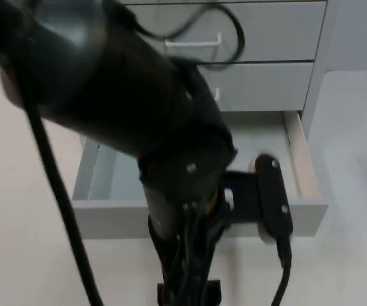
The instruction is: Open the drawer with the left hand, place the block into the drawer with the right hand, then close the drawer with the left hand.
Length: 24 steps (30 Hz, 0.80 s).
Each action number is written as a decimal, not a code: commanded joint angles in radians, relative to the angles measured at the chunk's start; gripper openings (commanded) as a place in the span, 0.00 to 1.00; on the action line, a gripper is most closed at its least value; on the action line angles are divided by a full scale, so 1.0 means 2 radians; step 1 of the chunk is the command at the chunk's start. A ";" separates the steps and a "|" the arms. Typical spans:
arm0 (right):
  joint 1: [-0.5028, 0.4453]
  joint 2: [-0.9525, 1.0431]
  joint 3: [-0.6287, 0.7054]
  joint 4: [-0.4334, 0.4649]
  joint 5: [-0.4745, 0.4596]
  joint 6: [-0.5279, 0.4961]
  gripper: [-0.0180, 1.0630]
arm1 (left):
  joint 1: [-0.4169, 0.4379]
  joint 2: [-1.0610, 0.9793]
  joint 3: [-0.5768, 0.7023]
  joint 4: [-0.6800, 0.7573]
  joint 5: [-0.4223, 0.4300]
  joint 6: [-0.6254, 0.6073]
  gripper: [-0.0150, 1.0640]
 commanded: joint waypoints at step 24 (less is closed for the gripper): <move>-0.004 -0.015 0.000 -0.001 0.001 0.002 0.99 | 0.000 -0.313 -0.001 -0.084 0.045 -0.041 0.90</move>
